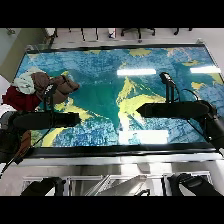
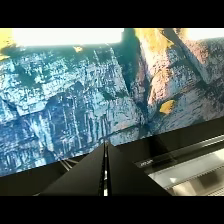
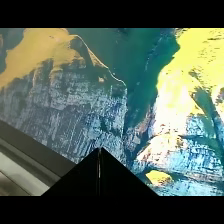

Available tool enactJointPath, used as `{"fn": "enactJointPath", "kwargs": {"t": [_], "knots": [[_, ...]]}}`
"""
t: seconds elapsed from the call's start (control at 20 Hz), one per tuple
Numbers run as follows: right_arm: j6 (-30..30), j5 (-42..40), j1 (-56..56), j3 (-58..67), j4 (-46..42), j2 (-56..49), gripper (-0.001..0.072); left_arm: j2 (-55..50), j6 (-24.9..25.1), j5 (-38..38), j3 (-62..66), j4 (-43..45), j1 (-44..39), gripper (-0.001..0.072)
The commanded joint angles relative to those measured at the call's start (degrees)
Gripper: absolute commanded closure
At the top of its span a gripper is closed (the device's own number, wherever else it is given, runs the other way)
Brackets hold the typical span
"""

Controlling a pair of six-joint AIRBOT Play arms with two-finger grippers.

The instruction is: Fold the shirts.

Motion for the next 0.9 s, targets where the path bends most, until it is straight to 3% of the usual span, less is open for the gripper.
{"fn": "enactJointPath", "kwargs": {"t": [0.0,0.55,0.8,0.85], "knots": [[0.00,0.00,0.04,-0.02,0.02,0.04,0.0688,-0.02,-0.02,0.00,0.00,0.00,0.07,0.0694],[0.02,0.04,0.04,-0.02,0.04,0.04,0.0688,-0.04,-0.02,-0.44,0.00,-0.02,0.04,0.0694],[0.02,1.60,0.04,-0.02,0.11,-0.46,0.0688,-0.04,0.00,-7.87,-0.02,0.48,0.07,0.0694],[0.04,2.01,0.04,-0.02,0.15,-0.61,0.0688,-0.04,-0.02,-9.55,0.02,4.22,0.28,0.0694]]}}
